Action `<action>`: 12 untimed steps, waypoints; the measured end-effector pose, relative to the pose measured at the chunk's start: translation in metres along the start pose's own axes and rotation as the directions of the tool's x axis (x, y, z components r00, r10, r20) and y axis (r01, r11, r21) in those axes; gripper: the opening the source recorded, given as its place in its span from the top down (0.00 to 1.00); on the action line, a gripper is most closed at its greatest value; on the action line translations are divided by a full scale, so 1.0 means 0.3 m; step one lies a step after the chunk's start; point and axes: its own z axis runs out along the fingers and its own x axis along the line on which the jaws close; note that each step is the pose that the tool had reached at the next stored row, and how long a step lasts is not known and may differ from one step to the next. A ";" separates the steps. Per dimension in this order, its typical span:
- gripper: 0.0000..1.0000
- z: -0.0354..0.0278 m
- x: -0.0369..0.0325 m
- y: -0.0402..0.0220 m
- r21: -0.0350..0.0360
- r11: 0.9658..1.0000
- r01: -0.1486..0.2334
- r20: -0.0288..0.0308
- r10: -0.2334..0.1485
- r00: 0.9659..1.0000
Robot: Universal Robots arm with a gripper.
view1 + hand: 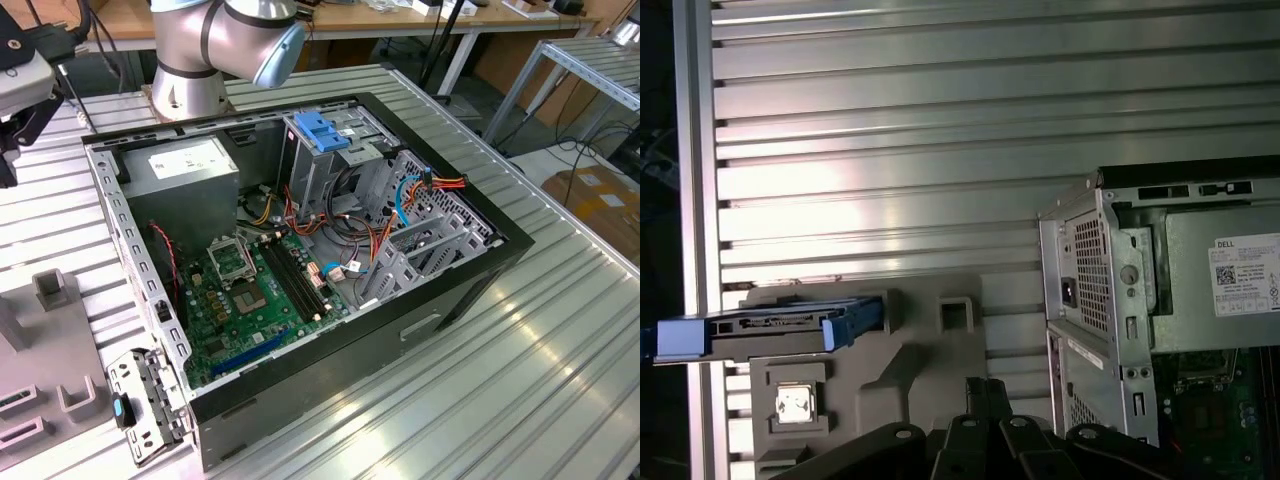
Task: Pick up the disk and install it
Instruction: 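Reach for the disk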
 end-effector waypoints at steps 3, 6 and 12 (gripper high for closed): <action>0.89 0.000 0.010 -0.001 0.000 1.000 0.000 -0.001 0.000 1.000; 0.89 0.000 0.022 -0.002 0.000 1.000 0.000 -0.001 0.000 1.000; 0.89 0.000 0.051 -0.004 0.000 1.000 0.000 -0.002 0.000 1.000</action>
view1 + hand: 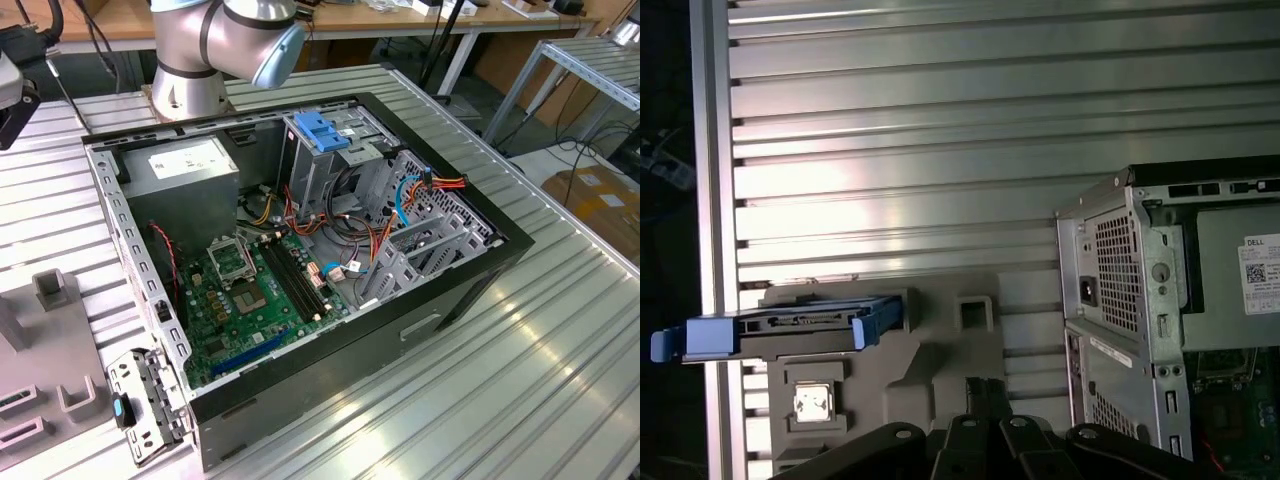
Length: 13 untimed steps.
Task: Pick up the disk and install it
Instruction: 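Reach for the disk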
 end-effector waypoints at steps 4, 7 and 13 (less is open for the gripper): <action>0.89 0.000 0.016 -0.001 0.000 1.000 0.000 0.000 0.000 1.000; 0.89 0.000 0.030 -0.002 0.000 1.000 0.000 -0.001 0.000 1.000; 0.89 0.001 0.088 -0.007 0.000 1.000 0.000 -0.001 0.000 1.000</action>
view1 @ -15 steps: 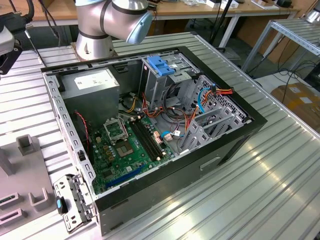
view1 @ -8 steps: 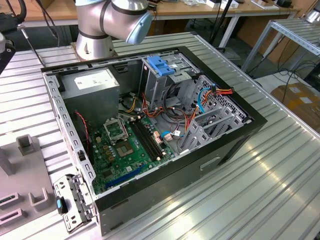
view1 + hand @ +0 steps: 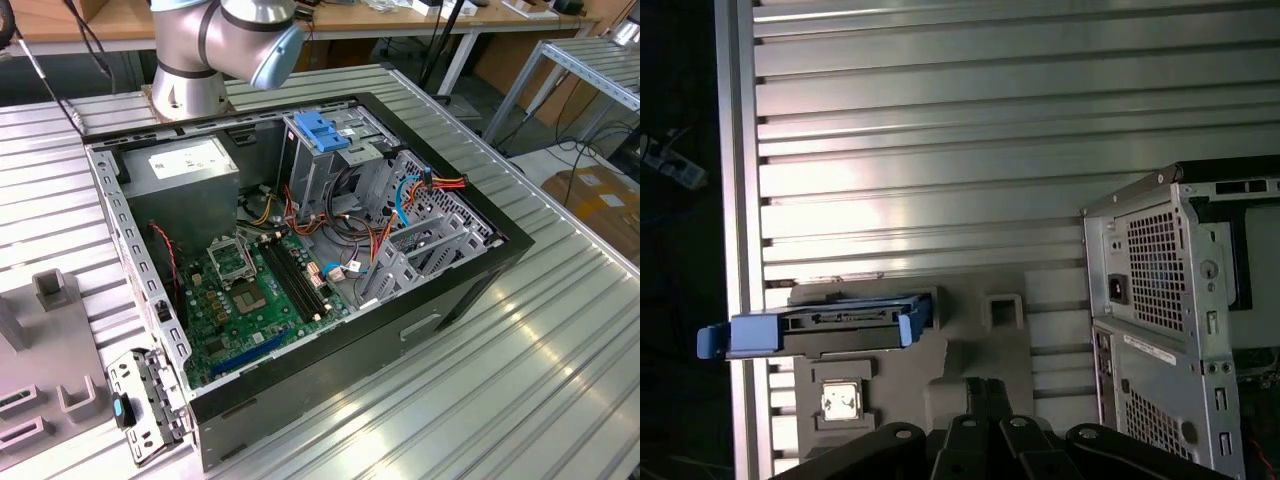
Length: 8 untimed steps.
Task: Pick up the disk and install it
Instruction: 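Reach for the disk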
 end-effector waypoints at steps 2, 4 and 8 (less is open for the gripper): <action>0.89 0.000 0.035 -0.003 0.000 1.000 0.000 0.000 0.000 1.000; 0.89 0.001 0.065 -0.005 0.000 1.000 0.000 0.000 0.000 1.000; 0.89 0.001 0.132 -0.010 0.000 1.000 0.000 0.000 0.000 1.000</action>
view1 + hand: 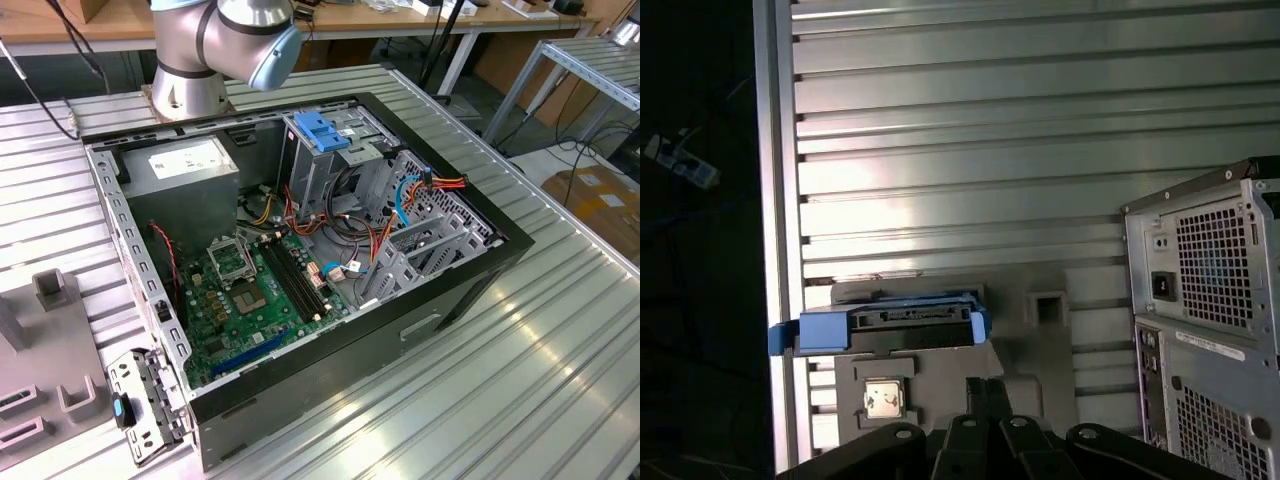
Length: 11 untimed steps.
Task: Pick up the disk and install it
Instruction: 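Reach for the disk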
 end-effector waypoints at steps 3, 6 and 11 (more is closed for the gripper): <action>0.89 0.001 0.049 -0.003 0.000 1.000 0.000 0.000 0.000 1.000; 0.89 0.002 0.105 -0.006 0.000 1.000 0.000 0.000 0.000 1.000; 0.89 0.004 0.182 -0.010 -0.001 1.000 0.000 -0.001 0.000 1.000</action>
